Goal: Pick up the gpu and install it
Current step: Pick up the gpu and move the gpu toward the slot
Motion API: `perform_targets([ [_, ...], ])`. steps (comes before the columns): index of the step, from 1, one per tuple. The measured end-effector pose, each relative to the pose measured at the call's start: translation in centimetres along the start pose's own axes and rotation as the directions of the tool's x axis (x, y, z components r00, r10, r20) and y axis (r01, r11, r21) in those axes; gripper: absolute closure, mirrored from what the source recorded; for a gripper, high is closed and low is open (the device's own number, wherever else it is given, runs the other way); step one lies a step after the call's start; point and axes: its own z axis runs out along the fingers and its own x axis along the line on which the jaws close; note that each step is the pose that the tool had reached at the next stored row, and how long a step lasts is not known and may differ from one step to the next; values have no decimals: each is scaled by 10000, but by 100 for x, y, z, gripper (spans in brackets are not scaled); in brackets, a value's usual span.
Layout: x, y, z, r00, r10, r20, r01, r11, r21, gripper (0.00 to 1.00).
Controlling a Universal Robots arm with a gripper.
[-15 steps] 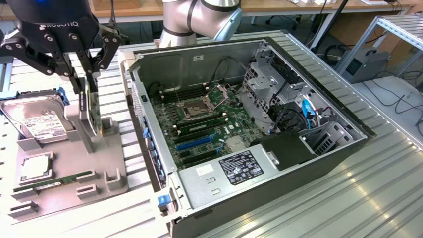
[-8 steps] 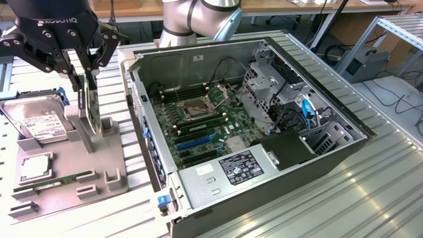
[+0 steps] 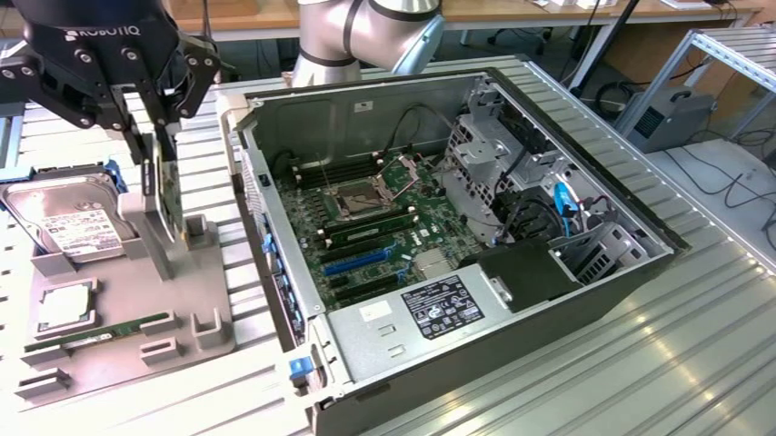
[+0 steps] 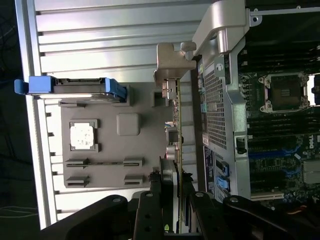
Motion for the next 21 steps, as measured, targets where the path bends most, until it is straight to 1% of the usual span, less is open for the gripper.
perform_targets([
  [10,-8,0,-17,10000,-1,-1,1,10000,1,73],
  [21,-99,6,-13,10000,-1,0,1,10000,-1,73],
])
